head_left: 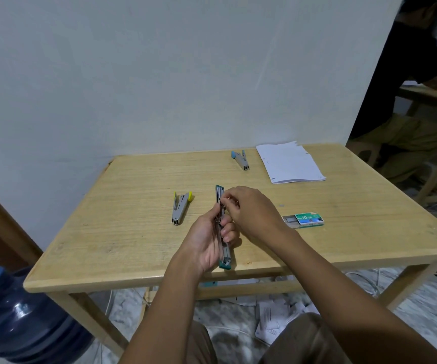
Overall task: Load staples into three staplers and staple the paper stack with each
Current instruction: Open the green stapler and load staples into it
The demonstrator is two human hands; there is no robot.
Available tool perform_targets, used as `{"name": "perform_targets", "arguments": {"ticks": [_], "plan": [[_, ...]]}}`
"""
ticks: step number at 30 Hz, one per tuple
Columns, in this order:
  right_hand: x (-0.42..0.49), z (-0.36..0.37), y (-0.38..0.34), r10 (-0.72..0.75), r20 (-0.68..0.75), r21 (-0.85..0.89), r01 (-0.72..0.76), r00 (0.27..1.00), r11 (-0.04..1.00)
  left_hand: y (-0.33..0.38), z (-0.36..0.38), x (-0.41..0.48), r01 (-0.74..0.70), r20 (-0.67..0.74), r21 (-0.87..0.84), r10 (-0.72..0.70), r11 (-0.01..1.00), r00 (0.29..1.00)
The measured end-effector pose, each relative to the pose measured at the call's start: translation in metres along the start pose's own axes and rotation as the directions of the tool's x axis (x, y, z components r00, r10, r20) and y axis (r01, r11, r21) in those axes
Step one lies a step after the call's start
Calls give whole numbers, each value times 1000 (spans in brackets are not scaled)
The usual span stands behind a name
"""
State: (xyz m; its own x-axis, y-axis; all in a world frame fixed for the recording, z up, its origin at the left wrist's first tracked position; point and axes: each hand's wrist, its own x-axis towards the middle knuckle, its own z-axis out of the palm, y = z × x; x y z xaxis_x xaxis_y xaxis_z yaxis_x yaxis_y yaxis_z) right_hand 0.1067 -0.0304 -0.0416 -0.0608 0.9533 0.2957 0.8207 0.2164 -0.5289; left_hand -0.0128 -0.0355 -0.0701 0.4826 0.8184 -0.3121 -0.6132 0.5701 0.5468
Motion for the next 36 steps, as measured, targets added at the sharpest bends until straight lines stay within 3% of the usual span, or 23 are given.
{"name": "perform_targets", "arguments": {"ticks": [8,13,17,20,23,27,33,36], "plan": [[4,6,-5,11,-61,-153,-21,998,988,0,0,0,-8,-16,15,8,1000,1000],[5,0,-6,103,-77,30,-101,992,994,1,-2,2,27,0,-14,-27,1000,1000],[-13,-5,-2,103,-132,196,-76,986,978,0,1,-2,24,-21,-33,-24,999,999],[-35,-6,1,-39,-18,261,42,999,965,2,4,-8,15,-25,-75,-17,997,1000],[-51,-10,11,-262,151,139,242,953,960,4,2,-7,1,-58,-32,-3,999,998],[-58,-17,26,-347,287,107,330,893,938,3,1,-7,-18,-37,-78,16,997,999],[-58,-25,36,-459,137,212,426,878,879,4,3,-8,-54,-15,-68,53,996,998],[-57,-31,35,-394,-11,336,374,919,864,4,2,-9,-36,20,-92,38,995,999]]}}
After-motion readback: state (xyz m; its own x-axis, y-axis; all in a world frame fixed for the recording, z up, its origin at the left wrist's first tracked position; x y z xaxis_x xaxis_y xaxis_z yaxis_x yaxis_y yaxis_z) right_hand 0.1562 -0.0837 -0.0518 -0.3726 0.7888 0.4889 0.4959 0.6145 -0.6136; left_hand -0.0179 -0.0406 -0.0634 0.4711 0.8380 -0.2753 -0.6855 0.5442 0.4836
